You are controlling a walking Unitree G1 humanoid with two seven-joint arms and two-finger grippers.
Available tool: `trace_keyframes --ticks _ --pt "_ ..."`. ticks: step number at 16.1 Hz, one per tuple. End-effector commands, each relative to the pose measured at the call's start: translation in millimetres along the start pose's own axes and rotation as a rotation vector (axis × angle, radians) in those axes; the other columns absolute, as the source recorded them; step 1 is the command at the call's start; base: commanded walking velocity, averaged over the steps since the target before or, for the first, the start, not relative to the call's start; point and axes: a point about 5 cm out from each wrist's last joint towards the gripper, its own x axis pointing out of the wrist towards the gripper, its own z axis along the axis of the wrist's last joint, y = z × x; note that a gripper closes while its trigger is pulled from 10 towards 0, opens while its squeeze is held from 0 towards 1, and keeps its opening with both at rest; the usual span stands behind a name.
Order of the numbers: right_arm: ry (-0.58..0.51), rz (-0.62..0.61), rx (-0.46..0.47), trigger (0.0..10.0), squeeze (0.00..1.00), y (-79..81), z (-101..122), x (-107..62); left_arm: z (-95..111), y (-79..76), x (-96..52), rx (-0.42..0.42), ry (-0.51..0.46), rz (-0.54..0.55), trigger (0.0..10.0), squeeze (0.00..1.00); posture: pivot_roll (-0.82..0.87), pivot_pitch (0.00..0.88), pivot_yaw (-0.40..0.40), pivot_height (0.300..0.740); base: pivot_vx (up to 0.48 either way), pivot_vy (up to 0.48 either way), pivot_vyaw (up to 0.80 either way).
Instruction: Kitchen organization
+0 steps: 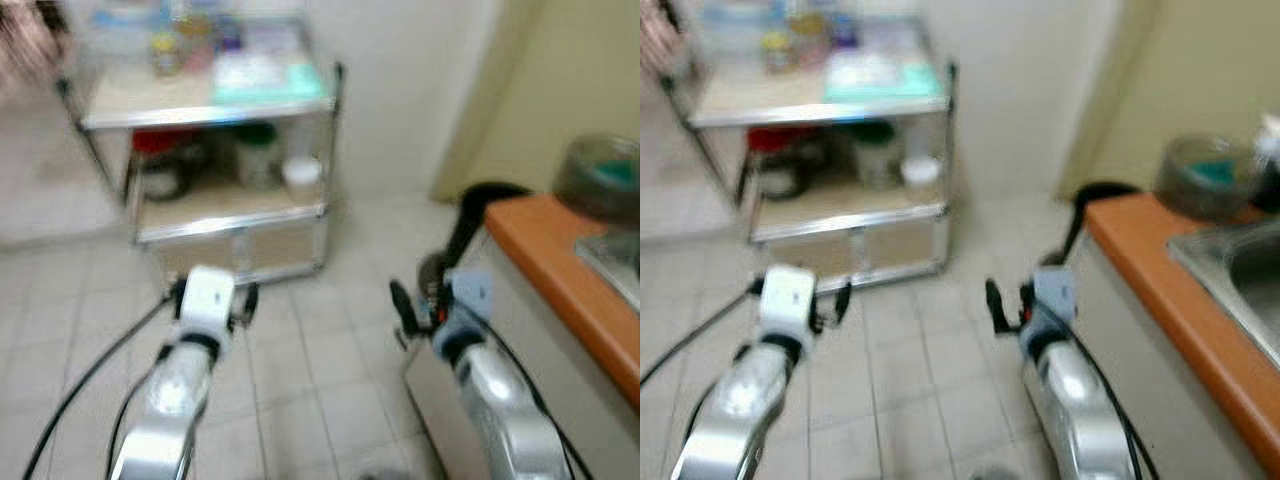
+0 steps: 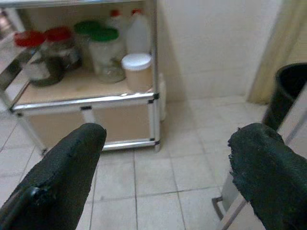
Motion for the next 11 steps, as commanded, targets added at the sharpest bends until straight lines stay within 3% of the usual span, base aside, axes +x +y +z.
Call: trace_keyframes --ticks 1,3,5,7,9,11 --pt "-0.016 -0.028 -0.033 10.0 1.0 -4.4 5.1 -0.8 1.7 -2.0 2.6 -0.006 -0.017 0.003 10.0 0.0 -0.01 0.0 0.047 0.74 0.0 0.0 -0.8" --pt "-0.025 -0.043 -0.035 10.0 1.0 -4.6 9.4 -0.7 1.3 3.1 5.1 0.016 -0.027 0.035 10.0 0.0 -0.02 0.0 0.05 0.74 0.0 0.0 -0.79" --pt "-0.038 -0.121 -0.074 10.0 1.0 -15.7 14.0 -1.1 3.7 5.8 6.9 0.018 -0.032 0.049 10.0 0.0 -0.02 0.0 0.046 0.74 0.0 0.0 -0.78" --pt "-0.054 -0.213 -0.022 10.0 1.0 -28.9 21.1 -1.1 9.0 4.2 7.5 0.027 -0.046 0.038 10.0 0.0 -0.01 0.0 0.036 0.74 0.0 0.0 -0.78" --pt "-0.134 -0.12 -0.115 10.0 1.0 -18.1 35.8 -0.5 17.2 4.4 7.3 0.034 -0.089 0.067 10.0 0.0 0.0 0.0 0.031 0.74 0.0 0.0 -0.78" --pt "-0.171 -0.005 -0.089 10.0 1.0 -1.9 40.0 -3.5 15.7 6.2 5.3 0.021 -0.09 0.088 10.0 0.0 -0.01 0.0 0.029 0.74 0.0 0.0 -0.8"
